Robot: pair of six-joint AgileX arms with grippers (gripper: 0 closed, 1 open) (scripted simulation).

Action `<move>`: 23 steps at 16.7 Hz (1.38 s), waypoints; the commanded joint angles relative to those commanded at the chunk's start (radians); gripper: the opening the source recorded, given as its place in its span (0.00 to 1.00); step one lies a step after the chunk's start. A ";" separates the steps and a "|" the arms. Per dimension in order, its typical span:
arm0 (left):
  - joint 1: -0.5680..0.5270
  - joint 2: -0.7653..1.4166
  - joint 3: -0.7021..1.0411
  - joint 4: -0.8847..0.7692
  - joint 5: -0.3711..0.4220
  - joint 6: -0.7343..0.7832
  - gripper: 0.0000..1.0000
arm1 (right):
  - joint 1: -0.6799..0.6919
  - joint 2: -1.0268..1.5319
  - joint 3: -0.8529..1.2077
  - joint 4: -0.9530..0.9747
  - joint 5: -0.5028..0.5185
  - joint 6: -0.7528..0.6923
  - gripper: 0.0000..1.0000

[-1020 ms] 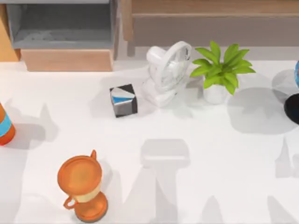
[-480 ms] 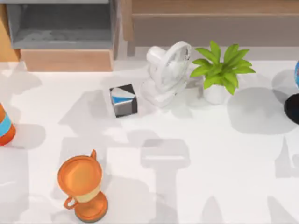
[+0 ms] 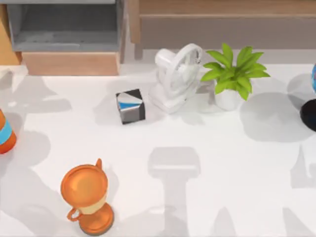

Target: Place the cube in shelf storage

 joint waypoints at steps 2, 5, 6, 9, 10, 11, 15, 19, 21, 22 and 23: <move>0.016 0.083 0.039 0.042 0.017 0.058 1.00 | 0.000 0.000 0.000 0.000 0.000 0.000 1.00; 0.026 0.130 0.061 0.067 0.026 0.091 1.00 | 0.000 0.000 0.000 0.000 0.000 0.000 1.00; 0.026 0.130 0.061 0.067 0.026 0.091 1.00 | 0.000 0.000 0.000 0.000 0.000 0.000 1.00; 0.020 0.128 0.057 0.064 0.025 0.089 1.00 | 0.000 0.000 0.000 0.000 0.000 0.000 1.00; 0.020 0.129 0.061 0.063 0.024 0.090 1.00 | 0.000 0.000 0.000 0.000 0.000 0.000 1.00; 0.019 0.134 0.072 0.058 0.021 0.090 1.00 | 0.000 0.000 0.000 0.000 0.000 0.000 1.00; 0.005 0.172 0.152 0.019 0.006 0.090 1.00 | 0.000 0.000 0.000 0.000 0.000 0.000 1.00; 0.000 0.184 0.176 0.006 0.001 0.090 1.00 | 0.000 0.000 0.000 0.000 0.000 0.000 1.00; 0.000 0.184 0.176 0.006 0.001 0.090 0.92 | 0.000 0.000 0.000 0.000 0.000 0.000 1.00; 0.000 0.184 0.176 0.006 0.001 0.090 0.85 | 0.000 0.000 0.000 0.000 0.000 0.000 1.00; 0.000 0.184 0.176 0.006 0.001 0.090 0.77 | 0.000 0.000 0.000 0.000 0.000 0.000 1.00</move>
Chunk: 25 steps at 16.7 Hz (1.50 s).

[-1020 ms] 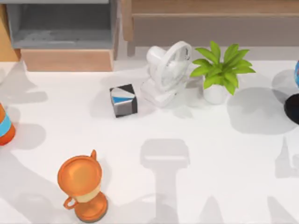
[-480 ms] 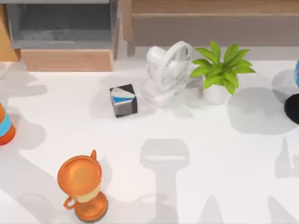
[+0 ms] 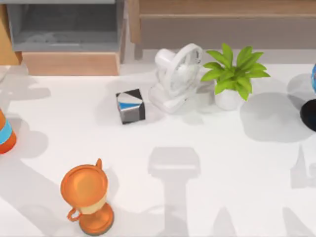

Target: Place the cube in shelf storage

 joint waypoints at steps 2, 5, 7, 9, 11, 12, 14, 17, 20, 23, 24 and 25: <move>0.000 0.000 0.000 0.000 0.000 0.000 0.62 | 0.000 0.000 0.000 0.000 0.000 0.000 1.00; 0.000 0.000 0.000 0.000 0.000 0.000 0.40 | 0.000 0.000 0.000 0.000 0.000 0.000 1.00; 0.000 0.000 0.000 0.000 0.000 0.000 0.25 | 0.000 0.000 0.000 0.000 0.000 0.000 1.00; 0.000 0.000 0.000 0.000 0.000 0.000 0.10 | 0.000 0.000 0.000 0.000 0.000 0.000 1.00; 0.000 0.000 0.000 0.000 0.000 0.000 0.00 | 0.000 0.000 0.000 0.000 0.000 0.000 1.00; 0.000 0.000 0.000 0.000 0.000 0.000 0.00 | 0.000 0.000 0.000 0.000 0.000 0.000 1.00; 0.000 0.000 0.000 0.000 0.000 0.000 0.00 | 0.000 0.000 0.000 0.000 0.000 0.000 1.00; 0.000 0.000 0.000 0.000 0.000 0.000 0.00 | 0.000 0.000 0.000 0.000 0.000 0.000 1.00; 0.004 0.007 -0.004 -0.007 0.003 -0.005 0.00 | 0.000 0.000 0.000 0.000 0.000 0.000 1.00; 0.024 -0.030 -0.069 0.034 0.023 -0.005 0.00 | 0.000 0.000 0.000 0.000 0.000 0.000 1.00; 0.032 -0.043 -0.110 0.049 0.030 -0.005 0.00 | 0.000 0.000 0.000 0.000 0.000 0.000 1.00; 0.040 -0.056 -0.160 0.065 0.036 -0.005 0.00 | 0.000 0.000 0.000 0.000 0.000 0.000 1.00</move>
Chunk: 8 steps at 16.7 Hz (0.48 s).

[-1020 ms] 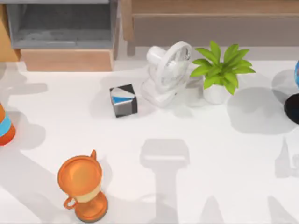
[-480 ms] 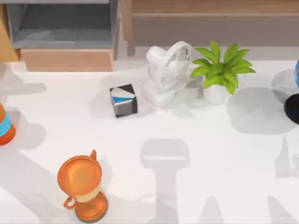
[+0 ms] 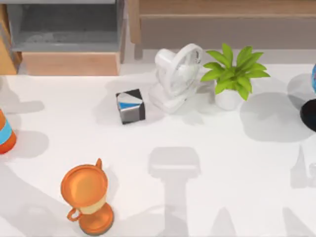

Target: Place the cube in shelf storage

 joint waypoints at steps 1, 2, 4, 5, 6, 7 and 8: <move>0.009 -0.014 -0.045 0.017 0.008 0.000 0.00 | 0.000 0.000 0.000 0.000 0.000 0.000 1.00; 0.018 -0.030 -0.079 0.036 0.016 0.000 0.00 | 0.000 0.000 0.000 0.000 0.000 0.000 1.00; 0.033 -0.057 -0.116 0.070 0.030 0.002 0.00 | 0.000 0.000 0.000 0.000 0.000 0.000 1.00; 0.035 -0.062 -0.119 0.074 0.033 0.003 0.00 | 0.000 0.000 0.000 0.000 0.000 0.000 1.00; 0.035 -0.062 -0.119 0.074 0.033 0.003 0.00 | 0.000 0.000 0.000 0.000 0.000 0.000 1.00; 0.035 -0.062 -0.119 0.074 0.033 0.003 0.00 | 0.000 0.000 0.000 0.000 0.000 0.000 1.00; 0.030 -0.056 -0.115 0.071 0.031 0.004 0.00 | 0.000 0.000 0.000 0.000 0.000 0.000 1.00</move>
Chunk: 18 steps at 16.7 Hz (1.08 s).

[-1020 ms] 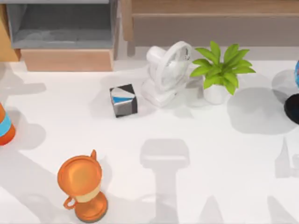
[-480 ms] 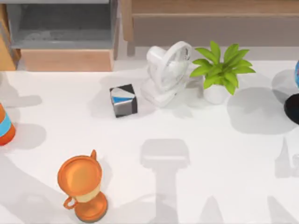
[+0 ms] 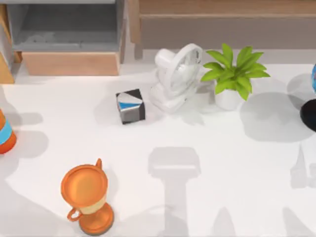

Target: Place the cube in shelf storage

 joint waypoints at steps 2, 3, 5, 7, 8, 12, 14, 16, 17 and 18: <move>0.006 -0.009 -0.016 0.009 0.007 -0.001 0.00 | 0.000 0.000 0.000 0.000 0.000 0.000 1.00; 0.015 -0.019 -0.039 0.021 0.015 0.000 0.00 | 0.000 0.000 0.000 0.000 0.000 0.000 1.00; 0.033 -0.039 -0.088 0.047 0.033 0.000 0.00 | 0.000 0.000 0.000 0.000 0.000 0.000 1.00; 0.048 -0.056 -0.129 0.069 0.047 0.001 0.00 | 0.000 0.000 0.000 0.000 0.000 0.000 1.00; 0.056 -0.065 -0.148 0.080 0.055 0.001 0.00 | 0.000 0.000 0.000 0.000 0.000 0.000 1.00; 0.092 -0.104 -0.241 0.132 0.090 0.004 0.00 | 0.000 0.000 0.000 0.000 0.000 0.000 1.00; 0.093 -0.106 -0.244 0.135 0.092 0.005 0.00 | 0.000 0.000 0.000 0.000 0.000 0.000 1.00; 0.090 -0.101 -0.239 0.132 0.089 0.005 0.00 | 0.000 0.000 0.000 0.000 0.000 0.000 1.00; 0.092 -0.103 -0.242 0.134 0.092 0.006 0.00 | 0.000 0.000 0.000 0.000 0.000 0.000 1.00; 0.102 -0.110 -0.256 0.144 0.103 0.007 0.00 | 0.000 0.000 0.000 0.000 0.000 0.000 1.00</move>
